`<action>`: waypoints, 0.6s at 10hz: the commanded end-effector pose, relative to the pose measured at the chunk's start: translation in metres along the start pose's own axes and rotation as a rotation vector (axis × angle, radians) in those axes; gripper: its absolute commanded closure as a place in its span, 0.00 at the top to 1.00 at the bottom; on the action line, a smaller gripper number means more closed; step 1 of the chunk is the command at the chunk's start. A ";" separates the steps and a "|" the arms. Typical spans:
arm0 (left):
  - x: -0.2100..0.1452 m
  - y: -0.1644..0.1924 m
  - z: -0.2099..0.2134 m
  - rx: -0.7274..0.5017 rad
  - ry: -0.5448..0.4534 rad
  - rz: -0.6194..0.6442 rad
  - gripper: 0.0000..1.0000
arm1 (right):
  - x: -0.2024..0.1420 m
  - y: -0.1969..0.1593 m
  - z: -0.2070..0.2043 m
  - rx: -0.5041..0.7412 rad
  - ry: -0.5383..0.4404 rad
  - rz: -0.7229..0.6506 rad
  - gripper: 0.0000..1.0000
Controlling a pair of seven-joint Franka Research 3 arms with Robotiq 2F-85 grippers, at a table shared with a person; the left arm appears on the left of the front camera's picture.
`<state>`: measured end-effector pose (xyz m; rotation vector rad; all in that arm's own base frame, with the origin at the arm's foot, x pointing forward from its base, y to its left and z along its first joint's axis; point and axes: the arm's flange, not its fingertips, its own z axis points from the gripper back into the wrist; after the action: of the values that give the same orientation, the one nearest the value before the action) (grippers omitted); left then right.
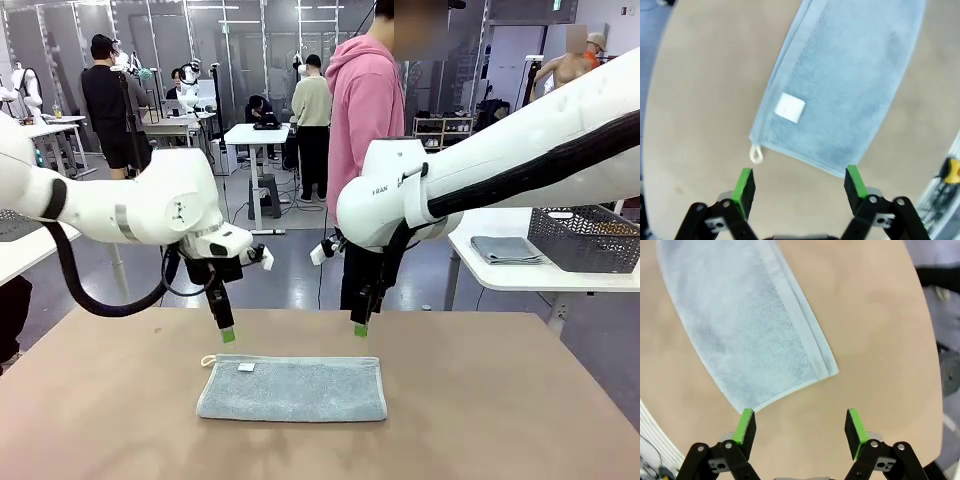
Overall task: Fold the towels and place them in the basket.
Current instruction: When a person lays out a Towel with hook on the table, fold it in half twice.
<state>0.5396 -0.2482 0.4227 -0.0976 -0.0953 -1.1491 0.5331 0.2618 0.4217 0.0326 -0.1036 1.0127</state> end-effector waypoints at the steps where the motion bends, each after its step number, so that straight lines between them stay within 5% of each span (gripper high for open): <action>1: -0.048 -0.060 0.053 0.054 -0.062 0.129 0.90 | -0.019 0.034 0.005 -0.079 0.010 -0.251 0.89; 3: -0.095 -0.116 0.115 0.072 -0.051 0.285 0.90 | -0.032 0.044 0.009 -0.125 -0.004 -0.422 0.89; 6: -0.148 -0.183 0.187 0.166 -0.165 0.375 0.90 | -0.045 0.041 -0.004 -0.062 0.009 -0.701 0.89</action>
<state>0.3227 -0.1652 0.5908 -0.0716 -0.2775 -0.7867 0.4755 0.2428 0.4172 -0.0054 -0.1048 0.4007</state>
